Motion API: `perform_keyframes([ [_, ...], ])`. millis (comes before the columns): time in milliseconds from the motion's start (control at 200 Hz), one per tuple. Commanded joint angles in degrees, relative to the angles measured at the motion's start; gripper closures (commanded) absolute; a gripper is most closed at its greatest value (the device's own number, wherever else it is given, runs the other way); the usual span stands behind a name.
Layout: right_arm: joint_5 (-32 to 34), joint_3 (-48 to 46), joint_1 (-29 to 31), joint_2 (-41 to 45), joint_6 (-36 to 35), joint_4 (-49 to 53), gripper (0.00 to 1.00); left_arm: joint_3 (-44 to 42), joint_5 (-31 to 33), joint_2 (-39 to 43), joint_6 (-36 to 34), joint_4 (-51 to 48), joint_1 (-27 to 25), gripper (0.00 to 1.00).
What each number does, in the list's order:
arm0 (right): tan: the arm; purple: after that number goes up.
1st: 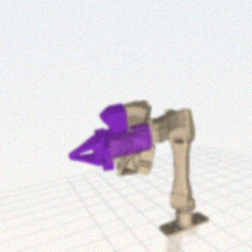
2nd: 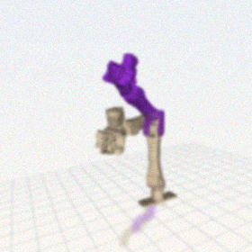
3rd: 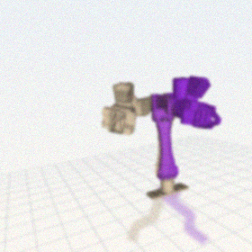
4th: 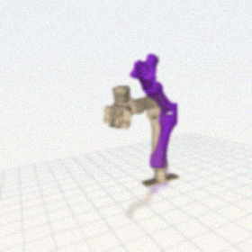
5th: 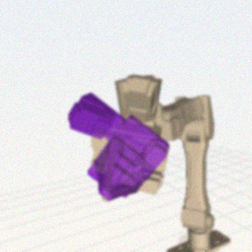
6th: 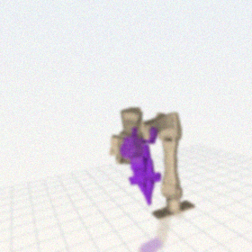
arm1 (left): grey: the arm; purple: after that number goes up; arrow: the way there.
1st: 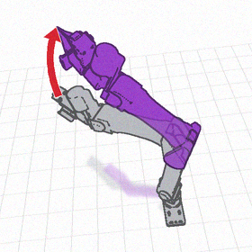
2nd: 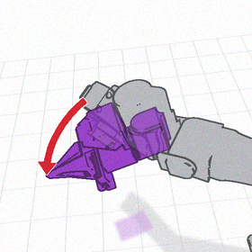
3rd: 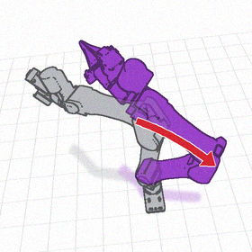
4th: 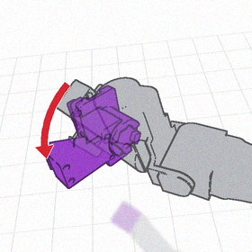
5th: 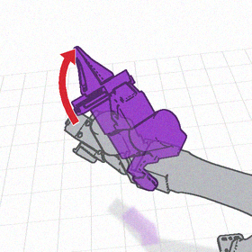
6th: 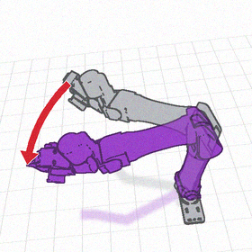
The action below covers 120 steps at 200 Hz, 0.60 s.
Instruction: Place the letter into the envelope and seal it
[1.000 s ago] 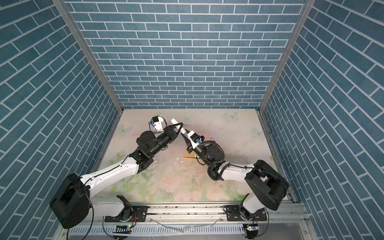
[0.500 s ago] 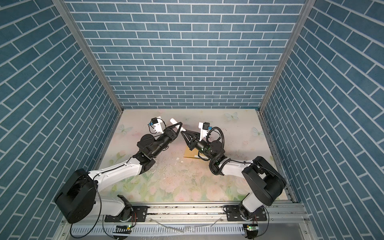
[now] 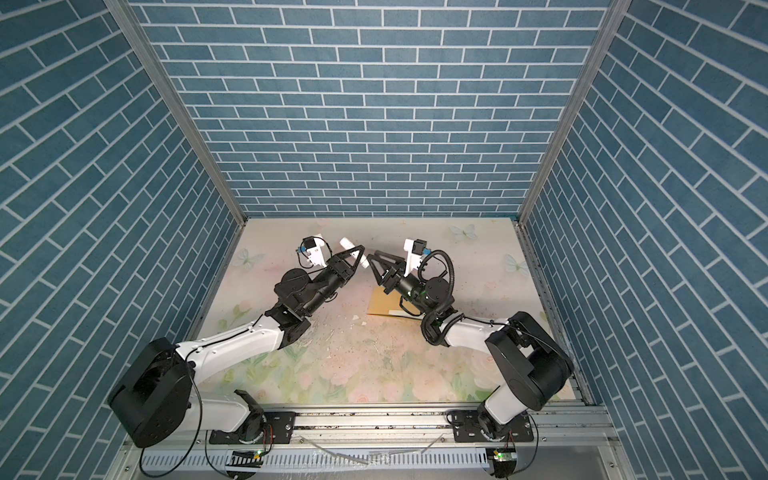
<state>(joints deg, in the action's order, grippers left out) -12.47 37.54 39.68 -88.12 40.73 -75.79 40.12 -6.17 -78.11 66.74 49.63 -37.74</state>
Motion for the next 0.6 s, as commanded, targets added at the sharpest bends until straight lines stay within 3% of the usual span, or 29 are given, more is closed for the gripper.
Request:
perform_keyframes([
  [0, 5.4, -2.0, -1.4, 3.7, -13.6, -4.3, 0.36, 1.1, -2.2, 1.6, 3.4, -4.3, 0.5, 1.00],
  [105, 5.7, -4.3, -1.3, 5.3, -22.3, -4.1, 0.26, 2.1, -4.0, 1.7, 5.9, -6.8, 1.0, 1.00],
  [230, 6.8, -6.2, -1.4, 6.6, -28.8, -2.0, 0.24, 2.5, -4.9, 1.7, 8.4, -7.9, 1.2, 1.00],
  [325, 6.7, -6.4, -1.4, 7.9, -32.9, 2.3, 0.16, 2.7, -5.5, 1.7, 10.1, -9.2, 1.6, 1.00],
  [385, 6.6, -6.3, -1.4, 9.1, -35.5, 6.5, 0.01, 2.6, -5.6, 1.9, 11.0, -9.8, 1.8, 1.00],
  [505, 9.4, -5.3, -1.4, 12.8, -41.7, 17.5, 0.01, 2.5, -5.3, 2.6, 11.5, -11.9, 2.0, 1.00],
  [595, 12.2, -2.6, -1.3, 16.4, -47.6, 31.2, 0.01, 2.7, -4.8, 3.6, 11.5, -14.6, 2.0, 1.00],
])
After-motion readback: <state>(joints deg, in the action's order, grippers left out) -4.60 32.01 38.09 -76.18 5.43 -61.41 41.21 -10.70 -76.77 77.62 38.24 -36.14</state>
